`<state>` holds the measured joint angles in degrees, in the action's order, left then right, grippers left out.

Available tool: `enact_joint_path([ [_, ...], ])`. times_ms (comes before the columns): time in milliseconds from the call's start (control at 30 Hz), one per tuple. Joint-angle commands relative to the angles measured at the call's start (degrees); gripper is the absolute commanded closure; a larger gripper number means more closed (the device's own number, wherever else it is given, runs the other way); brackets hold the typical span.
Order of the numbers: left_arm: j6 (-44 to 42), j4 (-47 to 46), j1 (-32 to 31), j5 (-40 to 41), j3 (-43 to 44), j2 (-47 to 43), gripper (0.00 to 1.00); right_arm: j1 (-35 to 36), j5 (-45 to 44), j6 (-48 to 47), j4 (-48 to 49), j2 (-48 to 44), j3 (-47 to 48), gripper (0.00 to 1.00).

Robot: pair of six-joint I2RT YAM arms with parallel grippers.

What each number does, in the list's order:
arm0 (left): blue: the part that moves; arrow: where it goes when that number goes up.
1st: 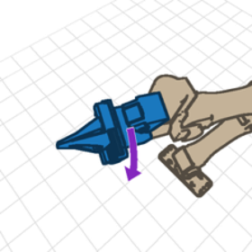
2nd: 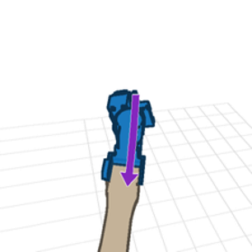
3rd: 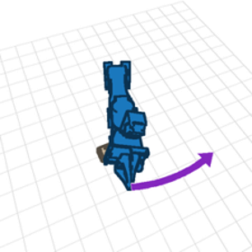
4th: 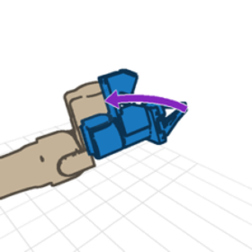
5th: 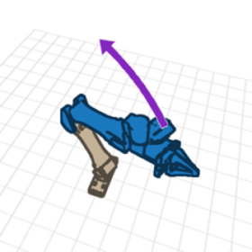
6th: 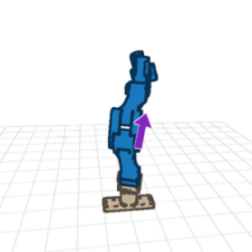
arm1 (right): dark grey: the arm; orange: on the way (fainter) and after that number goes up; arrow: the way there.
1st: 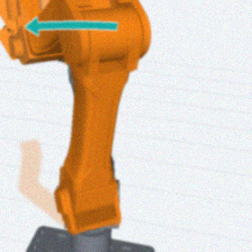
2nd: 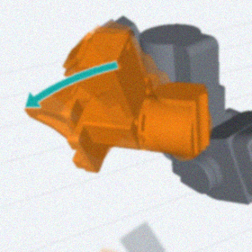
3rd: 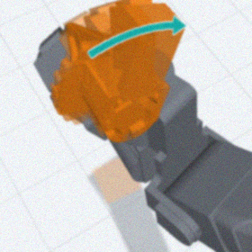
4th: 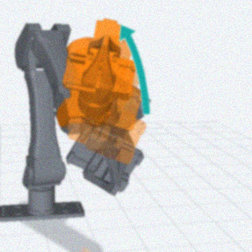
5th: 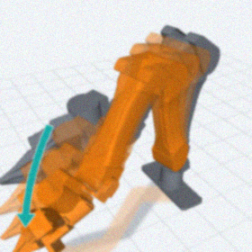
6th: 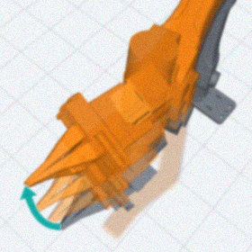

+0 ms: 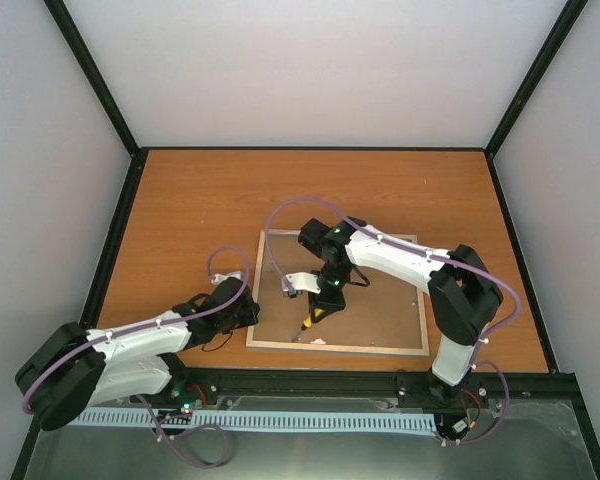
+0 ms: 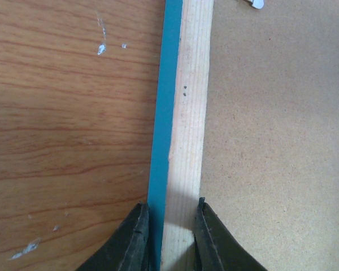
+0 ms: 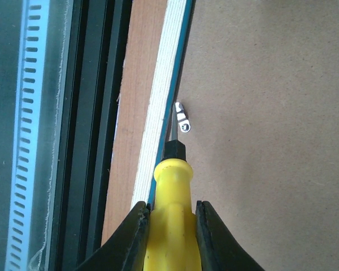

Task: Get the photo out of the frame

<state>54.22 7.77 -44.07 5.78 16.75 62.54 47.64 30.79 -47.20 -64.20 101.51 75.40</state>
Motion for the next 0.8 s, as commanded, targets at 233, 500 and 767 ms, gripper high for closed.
enact_joint_path([
  [233,3.18,1.99,0.18,0.28,-2.23,0.83,0.99,0.09,-0.83,1.02,-0.24,-1.18,-0.79,0.97],
  [500,3.21,1.98,0.2,0.28,-2.25,0.75,0.99,-0.29,-5.03,4.36,2.49,-0.35,-0.94,0.97],
  [767,3.16,1.9,0.14,0.28,-2.33,0.76,0.99,-1.4,-6.45,5.61,2.26,-1.52,0.19,0.97],
])
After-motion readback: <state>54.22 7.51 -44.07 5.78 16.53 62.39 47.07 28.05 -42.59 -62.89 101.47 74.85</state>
